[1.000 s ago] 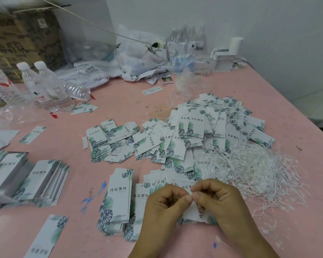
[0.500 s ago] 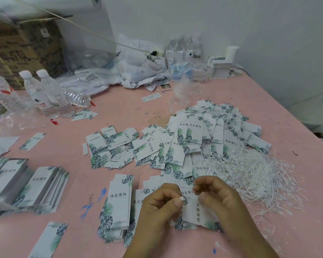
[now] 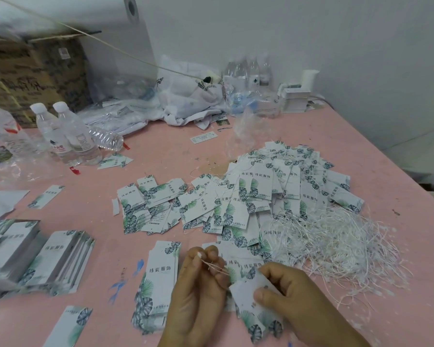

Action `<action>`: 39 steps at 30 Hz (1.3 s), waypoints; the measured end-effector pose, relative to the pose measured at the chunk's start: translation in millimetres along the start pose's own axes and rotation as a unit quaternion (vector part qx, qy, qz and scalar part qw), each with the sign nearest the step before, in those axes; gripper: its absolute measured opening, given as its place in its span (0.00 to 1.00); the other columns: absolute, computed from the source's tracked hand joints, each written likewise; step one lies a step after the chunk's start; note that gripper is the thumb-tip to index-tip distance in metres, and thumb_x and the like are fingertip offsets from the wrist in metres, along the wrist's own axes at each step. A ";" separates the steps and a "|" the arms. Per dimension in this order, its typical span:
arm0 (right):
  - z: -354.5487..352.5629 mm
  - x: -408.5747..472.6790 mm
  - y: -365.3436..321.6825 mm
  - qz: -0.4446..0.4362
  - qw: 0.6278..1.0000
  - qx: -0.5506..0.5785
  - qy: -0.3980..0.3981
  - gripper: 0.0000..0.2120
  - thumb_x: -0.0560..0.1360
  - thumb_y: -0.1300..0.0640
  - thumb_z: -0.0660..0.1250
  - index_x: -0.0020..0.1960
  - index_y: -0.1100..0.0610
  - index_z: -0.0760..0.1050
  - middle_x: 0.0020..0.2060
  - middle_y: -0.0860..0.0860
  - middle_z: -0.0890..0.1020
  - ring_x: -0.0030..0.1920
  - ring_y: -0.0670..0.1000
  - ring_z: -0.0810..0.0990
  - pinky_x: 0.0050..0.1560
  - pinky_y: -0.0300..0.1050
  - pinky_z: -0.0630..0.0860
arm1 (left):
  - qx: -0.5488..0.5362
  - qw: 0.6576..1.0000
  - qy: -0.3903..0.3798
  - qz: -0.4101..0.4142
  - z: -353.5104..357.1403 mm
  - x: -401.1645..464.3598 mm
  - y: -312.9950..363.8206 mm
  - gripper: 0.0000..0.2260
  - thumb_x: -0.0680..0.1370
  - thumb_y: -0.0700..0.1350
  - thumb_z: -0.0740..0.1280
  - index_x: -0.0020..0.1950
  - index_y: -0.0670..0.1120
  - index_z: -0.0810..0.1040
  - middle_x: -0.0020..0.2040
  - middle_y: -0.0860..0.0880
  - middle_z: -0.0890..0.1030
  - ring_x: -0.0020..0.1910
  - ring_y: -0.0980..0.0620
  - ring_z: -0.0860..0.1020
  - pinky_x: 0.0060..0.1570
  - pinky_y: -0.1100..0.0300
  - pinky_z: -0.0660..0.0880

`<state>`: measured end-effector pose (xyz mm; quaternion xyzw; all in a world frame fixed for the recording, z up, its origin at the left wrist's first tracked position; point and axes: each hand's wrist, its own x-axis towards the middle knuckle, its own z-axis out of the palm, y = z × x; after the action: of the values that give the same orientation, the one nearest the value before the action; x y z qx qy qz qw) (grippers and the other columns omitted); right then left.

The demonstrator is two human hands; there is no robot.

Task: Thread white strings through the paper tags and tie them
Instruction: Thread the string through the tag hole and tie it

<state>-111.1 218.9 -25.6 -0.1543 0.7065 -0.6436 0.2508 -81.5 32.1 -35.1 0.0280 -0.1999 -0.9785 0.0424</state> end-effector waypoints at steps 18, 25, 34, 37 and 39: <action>24.0 13.4 12.0 0.010 0.982 0.126 0.143 0.08 0.75 0.55 0.68 0.53 0.46 0.80 0.51 0.54 0.86 0.53 0.56 0.84 0.55 0.55 0.77 | 0.677 0.670 0.010 0.306 -3.2 -8.5 -38.0 0.06 0.71 0.44 0.74 0.40 0.54 0.80 0.44 0.57 0.75 0.35 0.59 0.75 0.34 0.70 0.69; 14.1 13.5 10.5 0.055 0.969 0.207 0.123 0.12 0.74 0.66 0.67 0.57 0.63 0.79 0.50 0.62 0.85 0.52 0.63 0.84 0.54 0.54 0.79 | 0.680 0.664 -0.015 0.310 -2.3 -7.8 -37.9 0.06 0.69 0.44 0.75 0.42 0.54 0.82 0.45 0.58 0.75 0.33 0.62 0.73 0.33 0.72 0.69; -19.0 62.7 -50.7 0.007 0.968 0.122 0.220 0.05 0.78 0.58 0.66 0.52 0.55 0.80 0.40 0.53 0.86 0.35 0.52 0.84 0.33 0.48 0.82 | 0.657 0.685 0.003 0.316 6.2 -13.4 -36.1 0.08 0.72 0.48 0.68 0.49 0.59 0.77 0.47 0.58 0.77 0.38 0.58 0.79 0.38 0.69 0.73; -48.1 117.9 -86.1 0.009 0.960 0.074 0.271 0.15 0.79 0.54 0.66 0.63 0.59 0.75 0.51 0.54 0.83 0.47 0.54 0.83 0.46 0.53 0.82 | 0.688 0.658 -0.013 0.305 2.7 -13.9 -37.0 0.12 0.71 0.40 0.71 0.46 0.57 0.77 0.44 0.59 0.77 0.36 0.61 0.77 0.35 0.69 0.72; -63.1 149.6 -100.0 0.031 0.953 0.042 0.298 0.23 0.78 0.53 0.66 0.69 0.63 0.69 0.60 0.59 0.78 0.56 0.58 0.79 0.54 0.57 0.79 | 0.704 0.643 -0.026 0.301 0.6 -13.9 -37.2 0.14 0.69 0.37 0.71 0.44 0.56 0.77 0.43 0.59 0.77 0.34 0.63 0.75 0.34 0.72 0.70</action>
<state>-280.1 178.2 52.6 0.0772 0.7258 -0.6813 0.0554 -70.4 67.7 -48.7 -0.0381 -0.8271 -0.4759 0.2966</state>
